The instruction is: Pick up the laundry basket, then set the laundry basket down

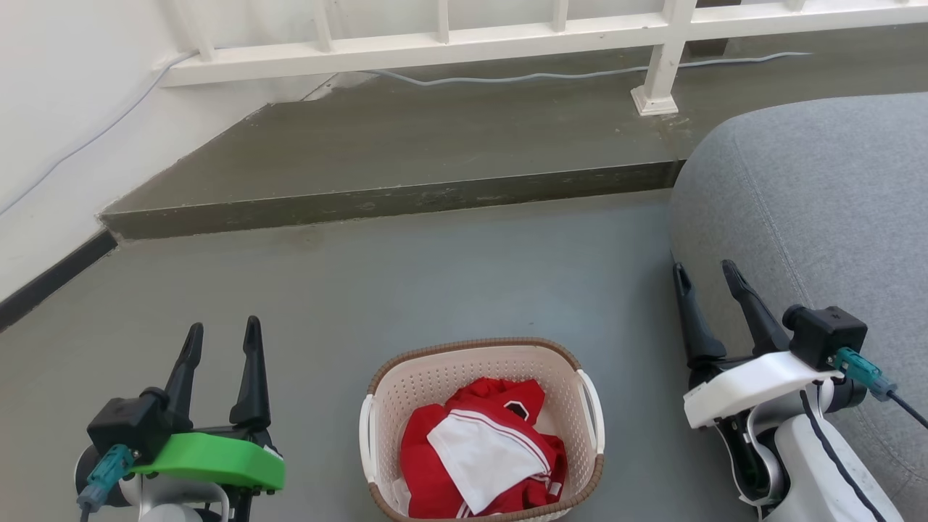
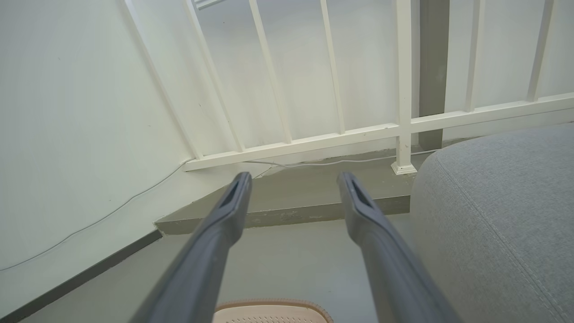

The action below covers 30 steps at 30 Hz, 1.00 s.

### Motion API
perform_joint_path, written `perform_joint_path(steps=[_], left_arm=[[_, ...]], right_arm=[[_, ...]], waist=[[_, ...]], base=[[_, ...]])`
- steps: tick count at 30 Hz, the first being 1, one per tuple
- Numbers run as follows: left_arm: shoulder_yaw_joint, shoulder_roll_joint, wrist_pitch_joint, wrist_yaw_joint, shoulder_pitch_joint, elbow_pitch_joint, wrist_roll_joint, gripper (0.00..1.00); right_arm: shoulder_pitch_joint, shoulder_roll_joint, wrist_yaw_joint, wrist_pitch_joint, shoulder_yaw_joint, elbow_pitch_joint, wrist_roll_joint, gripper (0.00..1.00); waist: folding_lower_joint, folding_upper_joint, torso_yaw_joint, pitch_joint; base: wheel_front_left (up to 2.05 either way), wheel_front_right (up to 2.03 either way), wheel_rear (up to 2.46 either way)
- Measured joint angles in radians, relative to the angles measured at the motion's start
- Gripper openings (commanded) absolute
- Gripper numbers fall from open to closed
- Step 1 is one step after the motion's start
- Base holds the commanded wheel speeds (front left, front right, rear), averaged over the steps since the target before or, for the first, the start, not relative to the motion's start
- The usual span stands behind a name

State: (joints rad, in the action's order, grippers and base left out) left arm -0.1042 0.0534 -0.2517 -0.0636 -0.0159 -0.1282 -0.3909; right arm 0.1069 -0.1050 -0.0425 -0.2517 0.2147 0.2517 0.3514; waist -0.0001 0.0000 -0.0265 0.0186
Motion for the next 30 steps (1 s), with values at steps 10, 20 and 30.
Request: perform_joint_path(steps=[10,20,30], left_arm=[[0.010,-0.003,0.000,-0.011,0.002,0.008,0.031,1.00],[0.021,-0.006,0.000,-0.018,0.019,0.008,0.038,1.00],[0.032,-0.006,0.000,-0.024,0.020,0.008,0.043,1.00]], right_arm=[[-0.016,0.009,-0.010,0.000,-0.014,-0.009,-0.012,1.00],[-0.019,0.014,-0.019,0.000,-0.030,-0.011,-0.035,1.00],[-0.037,0.029,-0.028,0.000,-0.036,-0.011,-0.045,1.00]], waist=[[0.0000,0.0000,-0.001,0.001],[0.0000,0.0000,0.000,0.002],[0.0000,0.0000,-0.002,0.001]], base=[[0.00,0.00,0.00],[0.00,0.00,0.00],[0.00,0.00,0.00]])
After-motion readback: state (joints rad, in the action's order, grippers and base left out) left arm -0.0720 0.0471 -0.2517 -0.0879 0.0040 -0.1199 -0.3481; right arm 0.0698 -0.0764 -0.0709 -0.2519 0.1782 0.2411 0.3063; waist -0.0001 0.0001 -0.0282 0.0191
